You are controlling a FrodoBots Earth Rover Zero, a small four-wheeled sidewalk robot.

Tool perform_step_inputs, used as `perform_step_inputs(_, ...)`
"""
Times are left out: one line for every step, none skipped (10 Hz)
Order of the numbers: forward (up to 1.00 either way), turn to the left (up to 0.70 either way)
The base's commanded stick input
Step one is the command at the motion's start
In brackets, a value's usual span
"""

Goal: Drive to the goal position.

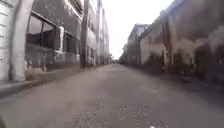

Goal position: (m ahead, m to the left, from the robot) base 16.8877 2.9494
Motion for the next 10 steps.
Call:
perform_step_inputs(0.50, 0.00)
perform_step_inputs(0.50, 0.00)
perform_step_inputs(0.50, 0.00)
perform_step_inputs(0.50, 0.00)
perform_step_inputs(0.50, 0.00)
perform_step_inputs(0.50, 0.00)
perform_step_inputs(0.50, 0.00)
perform_step_inputs(0.50, 0.00)
perform_step_inputs(0.50, 0.00)
perform_step_inputs(0.50, 0.00)
